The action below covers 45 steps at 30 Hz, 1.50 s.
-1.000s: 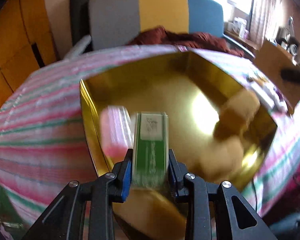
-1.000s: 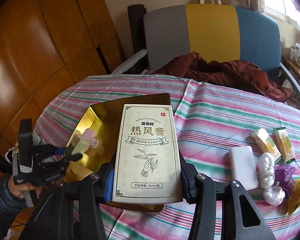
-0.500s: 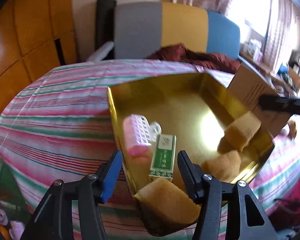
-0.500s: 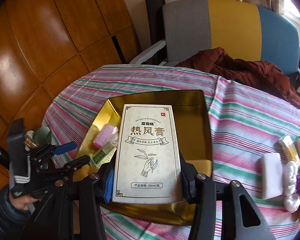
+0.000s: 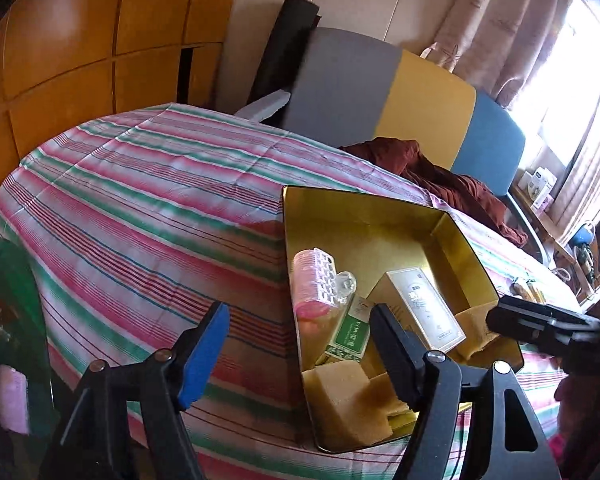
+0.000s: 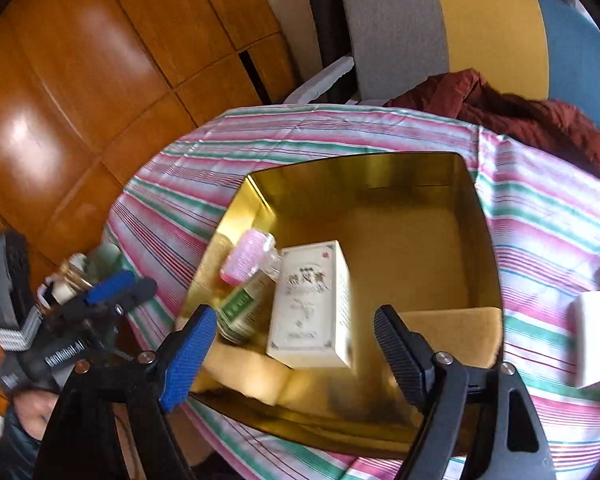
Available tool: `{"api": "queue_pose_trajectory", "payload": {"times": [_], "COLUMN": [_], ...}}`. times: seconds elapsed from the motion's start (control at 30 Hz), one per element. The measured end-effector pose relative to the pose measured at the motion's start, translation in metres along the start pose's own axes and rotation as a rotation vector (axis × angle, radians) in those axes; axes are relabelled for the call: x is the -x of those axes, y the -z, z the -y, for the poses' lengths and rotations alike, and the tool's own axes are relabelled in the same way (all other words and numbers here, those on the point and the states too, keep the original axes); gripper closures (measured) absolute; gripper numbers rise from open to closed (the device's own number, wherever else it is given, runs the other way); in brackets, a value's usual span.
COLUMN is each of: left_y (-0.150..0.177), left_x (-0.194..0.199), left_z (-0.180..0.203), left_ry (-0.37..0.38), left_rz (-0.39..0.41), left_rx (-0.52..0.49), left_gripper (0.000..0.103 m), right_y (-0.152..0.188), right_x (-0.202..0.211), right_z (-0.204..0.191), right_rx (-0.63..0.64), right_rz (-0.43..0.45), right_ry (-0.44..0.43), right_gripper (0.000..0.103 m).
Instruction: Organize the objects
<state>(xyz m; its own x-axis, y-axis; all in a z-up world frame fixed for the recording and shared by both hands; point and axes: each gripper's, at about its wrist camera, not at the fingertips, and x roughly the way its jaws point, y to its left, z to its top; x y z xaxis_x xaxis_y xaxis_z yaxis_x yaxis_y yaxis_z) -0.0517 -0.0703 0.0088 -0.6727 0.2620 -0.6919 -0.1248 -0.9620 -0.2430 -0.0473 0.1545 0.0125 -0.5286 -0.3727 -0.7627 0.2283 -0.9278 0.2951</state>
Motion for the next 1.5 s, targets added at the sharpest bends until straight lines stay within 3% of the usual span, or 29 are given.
{"api": "queue_pose_trajectory", "payload": {"times": [0.13, 0.33, 0.73, 1.5], "left_y": [0.001, 0.004, 0.011, 0.021], "left_x": [0.008, 0.015, 0.023, 0.028], "left_z": [0.015, 0.033, 0.062, 0.103], "left_ry": [-0.005, -0.039, -0.096, -0.183], "left_rz": [0.019, 0.035, 0.061, 0.1], "left_rx": [-0.027, -0.056, -0.14, -0.293], "left_gripper": [0.029, 0.019, 0.01, 0.007], "right_y": [0.01, 0.019, 0.036, 0.048], "right_x": [0.01, 0.027, 0.035, 0.052], "right_z": [-0.003, 0.0, 0.009, 0.038], "right_rx": [0.017, 0.012, 0.043, -0.009], "right_rz": [0.033, 0.097, 0.129, 0.178], "right_ry": [0.043, 0.135, 0.252, 0.322], "right_gripper": [0.02, 0.02, 0.016, 0.015]}}
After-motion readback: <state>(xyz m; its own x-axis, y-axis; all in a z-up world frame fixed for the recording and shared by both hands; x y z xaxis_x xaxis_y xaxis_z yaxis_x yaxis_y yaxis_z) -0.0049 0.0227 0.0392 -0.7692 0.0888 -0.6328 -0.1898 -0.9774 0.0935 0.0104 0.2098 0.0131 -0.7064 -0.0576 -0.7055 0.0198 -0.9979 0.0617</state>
